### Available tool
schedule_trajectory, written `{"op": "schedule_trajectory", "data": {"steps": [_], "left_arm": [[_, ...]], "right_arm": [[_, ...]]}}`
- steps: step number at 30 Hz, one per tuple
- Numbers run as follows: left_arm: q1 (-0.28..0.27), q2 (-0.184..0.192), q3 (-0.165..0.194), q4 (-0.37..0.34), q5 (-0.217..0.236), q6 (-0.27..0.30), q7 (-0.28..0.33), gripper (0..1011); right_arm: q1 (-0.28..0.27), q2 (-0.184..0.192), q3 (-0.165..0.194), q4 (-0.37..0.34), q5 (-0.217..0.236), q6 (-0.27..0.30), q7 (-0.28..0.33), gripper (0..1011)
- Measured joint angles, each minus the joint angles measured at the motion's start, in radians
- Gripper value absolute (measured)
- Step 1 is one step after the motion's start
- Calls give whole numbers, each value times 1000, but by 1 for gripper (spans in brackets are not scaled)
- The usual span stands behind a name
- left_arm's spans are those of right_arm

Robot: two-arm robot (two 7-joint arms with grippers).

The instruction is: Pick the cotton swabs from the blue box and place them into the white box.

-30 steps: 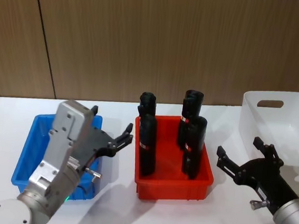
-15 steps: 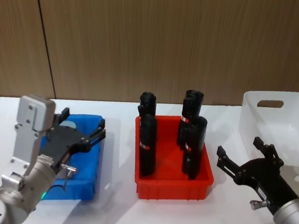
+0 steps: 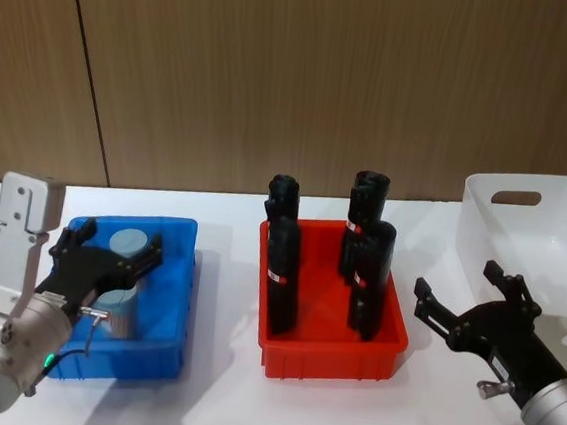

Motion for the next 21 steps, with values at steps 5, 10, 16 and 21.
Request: {"op": "schedule_trajectory", "data": {"steps": [5,10,16,21], "left_arm": [[-16,6,-17,40,-19,31,-22,1000],[-27,10,-28,69,-31,56,-40,1000],[-38,14,-38,106,-39,85,-69,1000],[-49,16,-43,139,-41,104,-101,1000]], "right_arm": [[0,0,0,0,0,0,0,1002],[0,0,0,0,0,0,0,1002],[0,0,0,0,0,0,0,1002],[0,0,0,0,0,0,0,1002]]}}
